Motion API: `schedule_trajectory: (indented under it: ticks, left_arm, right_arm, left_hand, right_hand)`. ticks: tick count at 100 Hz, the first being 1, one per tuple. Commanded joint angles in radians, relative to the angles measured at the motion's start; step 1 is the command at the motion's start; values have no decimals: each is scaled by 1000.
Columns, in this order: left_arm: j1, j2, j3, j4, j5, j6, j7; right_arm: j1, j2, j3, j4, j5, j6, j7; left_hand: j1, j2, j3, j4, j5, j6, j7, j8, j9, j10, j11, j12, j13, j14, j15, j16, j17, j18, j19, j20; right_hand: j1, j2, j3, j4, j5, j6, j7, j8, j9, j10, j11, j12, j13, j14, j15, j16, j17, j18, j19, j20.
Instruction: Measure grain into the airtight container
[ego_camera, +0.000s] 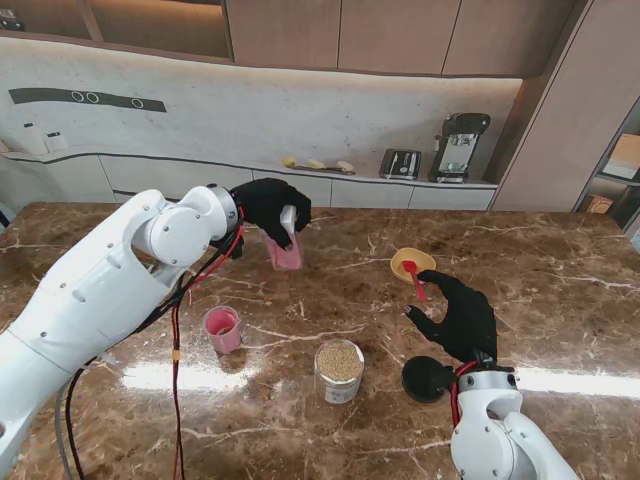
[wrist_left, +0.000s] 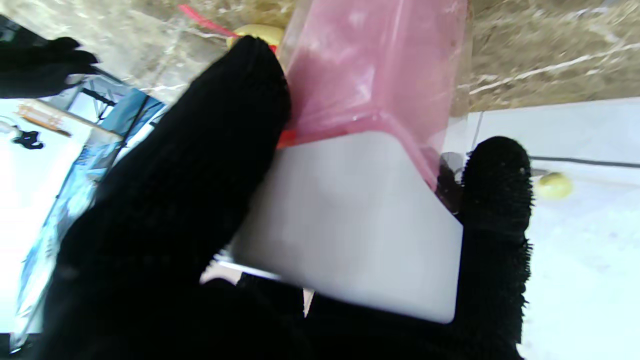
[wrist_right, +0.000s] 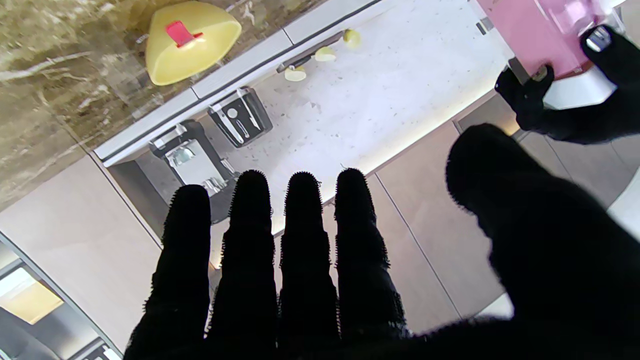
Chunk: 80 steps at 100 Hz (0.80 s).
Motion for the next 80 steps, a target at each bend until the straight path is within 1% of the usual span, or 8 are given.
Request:
schedule_trajectory:
  ticks: [1, 26, 29, 31, 33, 39, 53, 80]
  left_arm:
    - [12, 9, -17, -73, -10, 0, -7]
    - [98, 33, -78, -317, -49, 23, -88]
    - [108, 34, -82, -341, -52, 27, -94]
    - [113, 36, -84, -356, -52, 28, -98]
    - [119, 37, -86, -370, -50, 28, -100]
    - [138, 40, -91, -412, -44, 32, -108]
    - [182, 46, -95, -481, -54, 38, -119]
    - [235, 55, -80, -557, -59, 29, -136]
  right_arm:
    - [-8, 1, 2, -32, -4, -9, 13]
    - [-40, 11, 5, -131, 8, -36, 89]
    - [-46, 13, 4, -144, 20, -43, 108]
    - [-49, 14, 3, -152, 28, -47, 119]
    - [-52, 15, 2, -160, 35, -49, 130]
    - [-58, 18, -4, -182, 56, -56, 160]
    - [-57, 22, -33, -214, 88, -46, 199]
    - [-29, 28, -85, -241, 186, -29, 285]
  left_hand:
    - [218, 137, 300, 26, 115, 95, 106, 28, 114, -128, 96, 59, 81, -14, 30, 45, -9, -82, 62, 0]
    - [219, 138, 294, 27, 117, 95, 106, 25, 120, -124, 91, 62, 86, -10, 30, 48, -3, -83, 65, 13]
    - [219, 138, 294, 28, 119, 97, 102, 22, 121, -124, 89, 64, 87, -9, 29, 49, -3, -82, 63, 17]
    - [219, 139, 293, 28, 120, 96, 102, 21, 122, -124, 88, 65, 87, -10, 29, 49, -2, -83, 63, 18]
    - [218, 139, 292, 28, 120, 96, 102, 21, 123, -125, 88, 65, 89, -12, 29, 49, -1, -84, 63, 19]
    - [219, 139, 291, 28, 120, 96, 102, 20, 123, -125, 87, 66, 90, -11, 29, 49, 0, -86, 62, 21]
    - [219, 141, 289, 28, 120, 95, 102, 20, 125, -126, 83, 69, 91, -10, 28, 51, 3, -84, 61, 29]
    - [220, 144, 286, 29, 120, 94, 101, 18, 126, -125, 79, 76, 93, -11, 27, 54, 5, -88, 59, 42]
  right_hand:
    - [0, -34, -35, 5, -42, 13, -26, -9, -3, -4, 4, -14, 25, -6, 2, -17, 9, -38, 0, -23]
    - [21, -81, -140, -8, -158, 83, -123, -61, -96, 6, -32, -35, -1, -2, -37, -42, 7, -47, -11, -83]
    - [27, -72, -168, -9, -178, 94, -143, -71, -119, 9, -42, -41, -11, 4, -50, -50, 1, -45, -18, -94]
    - [42, -46, -228, -1, -189, 102, -152, -75, -132, 12, -46, -48, -17, 7, -57, -55, -3, -44, -22, -103]
    - [6, -26, -312, 16, -212, 114, -164, -77, -156, 18, -53, -55, -28, 12, -65, -61, -8, -41, -25, -112]
    - [-56, -38, -284, 47, -259, 137, -187, -80, -203, 27, -67, -65, -50, 20, -80, -69, -19, -38, -38, -121]
    - [-105, -34, -263, 38, -349, 184, -212, -71, -301, 49, -87, -79, -108, 57, -111, -90, -25, -13, -61, -133]
    - [-79, -26, -290, 11, -438, 200, -221, -18, -400, 66, -89, -95, -174, 130, -121, -124, 13, 60, -54, -150]
